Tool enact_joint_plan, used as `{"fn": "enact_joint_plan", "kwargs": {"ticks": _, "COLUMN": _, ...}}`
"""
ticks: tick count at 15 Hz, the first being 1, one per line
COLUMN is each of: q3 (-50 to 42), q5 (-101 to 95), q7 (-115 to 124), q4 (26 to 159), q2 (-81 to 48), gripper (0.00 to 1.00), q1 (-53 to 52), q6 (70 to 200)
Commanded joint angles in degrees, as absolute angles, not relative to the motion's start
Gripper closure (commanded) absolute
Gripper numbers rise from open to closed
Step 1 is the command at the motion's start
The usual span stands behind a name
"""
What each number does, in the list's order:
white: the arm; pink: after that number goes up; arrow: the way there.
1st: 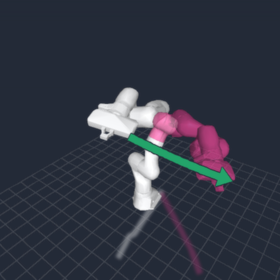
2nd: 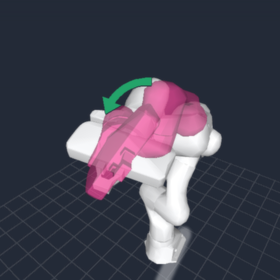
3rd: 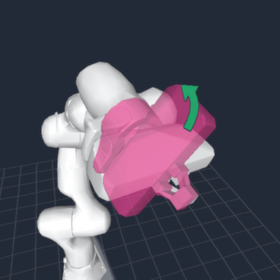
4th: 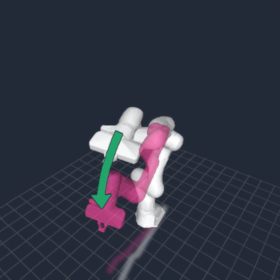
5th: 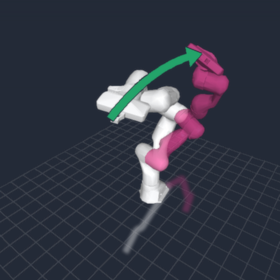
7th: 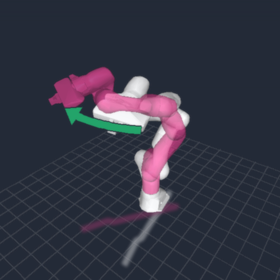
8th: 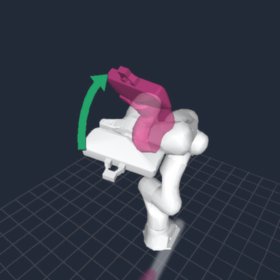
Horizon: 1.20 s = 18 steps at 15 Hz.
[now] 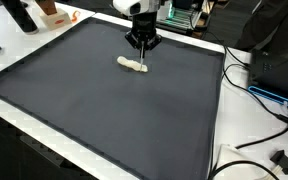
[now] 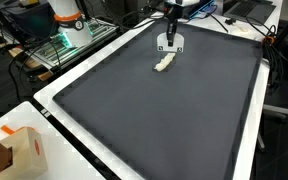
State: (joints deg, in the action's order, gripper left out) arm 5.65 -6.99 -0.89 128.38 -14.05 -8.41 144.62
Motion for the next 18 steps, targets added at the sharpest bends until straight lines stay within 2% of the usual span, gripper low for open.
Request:
{"fn": "enact_joint_plan", "kwargs": {"ticks": 1, "q3": 6.5, "q5": -5.0, "q7": -3.1, "q4": 126.4, "q2": -16.7, "gripper": 0.99, "q1": -7.5, "q6": 145.2}}
{"fn": "enact_joint_plan", "kwargs": {"ticks": 18, "q3": 6.8, "q5": -5.1, "q7": -3.2, "q4": 126.2, "q2": -20.3, "gripper": 0.99, "q1": -7.2, "q6": 148.3}}
